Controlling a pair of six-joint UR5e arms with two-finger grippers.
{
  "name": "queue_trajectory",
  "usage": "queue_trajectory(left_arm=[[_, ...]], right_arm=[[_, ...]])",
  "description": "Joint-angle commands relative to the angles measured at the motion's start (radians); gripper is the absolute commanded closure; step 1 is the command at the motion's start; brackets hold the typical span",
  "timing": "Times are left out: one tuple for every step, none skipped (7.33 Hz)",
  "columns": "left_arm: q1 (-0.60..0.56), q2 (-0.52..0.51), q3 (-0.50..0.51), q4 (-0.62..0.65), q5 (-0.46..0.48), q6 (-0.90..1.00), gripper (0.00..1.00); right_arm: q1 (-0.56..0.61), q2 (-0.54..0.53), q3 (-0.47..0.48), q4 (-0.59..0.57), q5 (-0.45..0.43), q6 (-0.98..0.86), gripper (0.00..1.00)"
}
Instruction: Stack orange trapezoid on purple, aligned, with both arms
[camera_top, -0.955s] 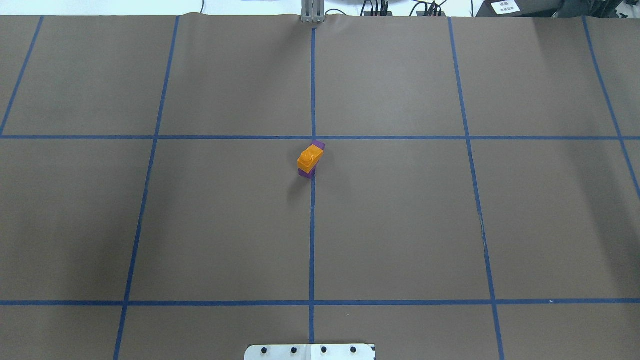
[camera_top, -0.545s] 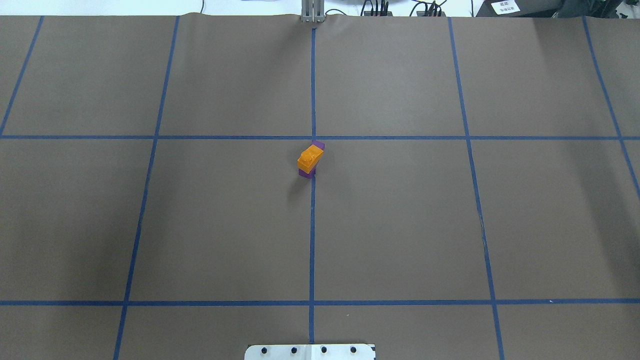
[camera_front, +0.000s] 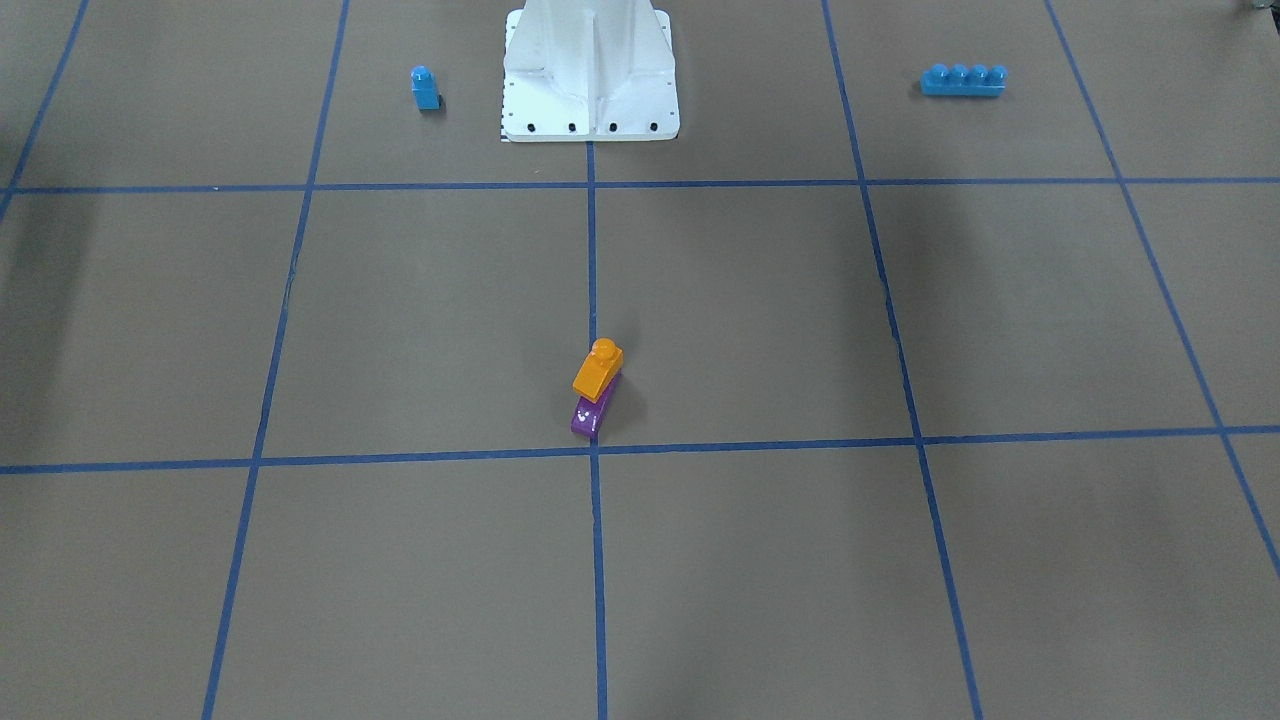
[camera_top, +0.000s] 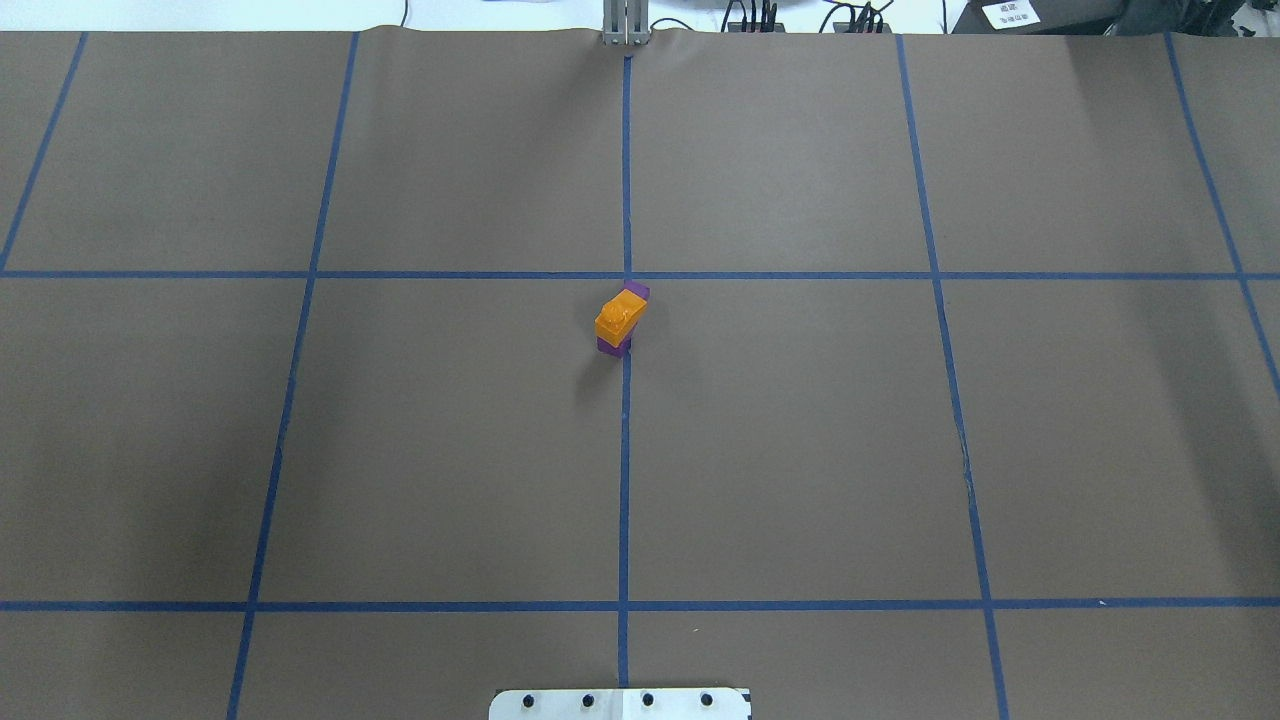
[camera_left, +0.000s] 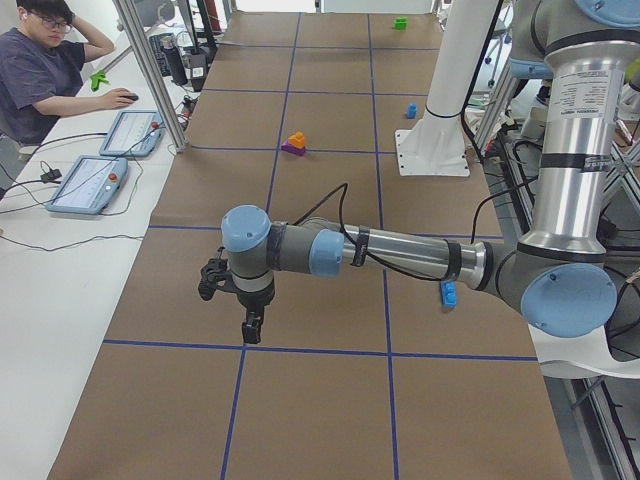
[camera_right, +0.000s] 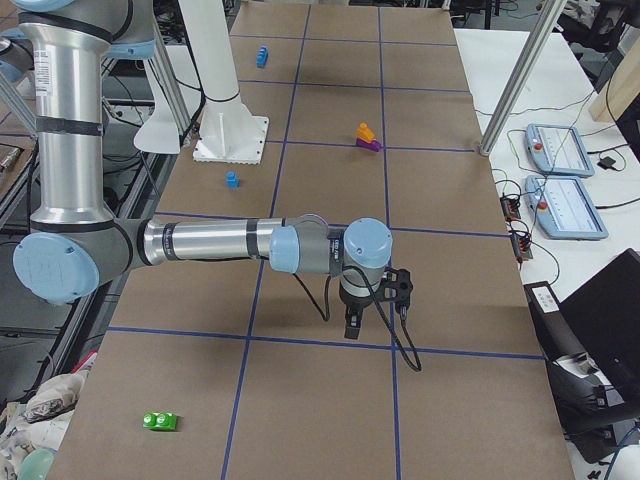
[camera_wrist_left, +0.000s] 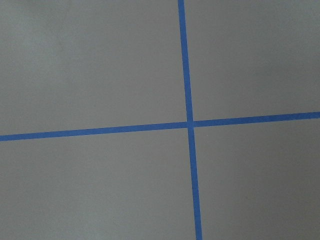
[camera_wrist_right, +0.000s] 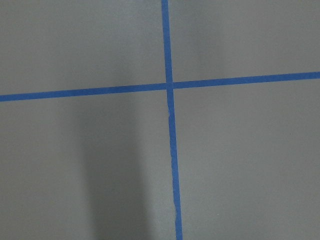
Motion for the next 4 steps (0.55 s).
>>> queue_trajectory(left_arm=[[0.000,0.000,0.001,0.000,0.000,0.000,0.00],[0.000,0.000,0.003,0.000,0.000,0.000,0.00],[0.000,0.000,0.003,0.000,0.000,0.000,0.00],[0.000,0.000,0.003,0.000,0.000,0.000,0.00]], right_arm=[[-0.007,0.000,-0.007,0.002,0.000,0.002,0.00],[-0.013,0.000,-0.007,0.002,0.000,0.002,0.00],[-0.015,0.002,-0.007,0.002,0.000,0.002,0.00],[-0.017,0.003,-0.007,0.002,0.000,0.002,0.00]])
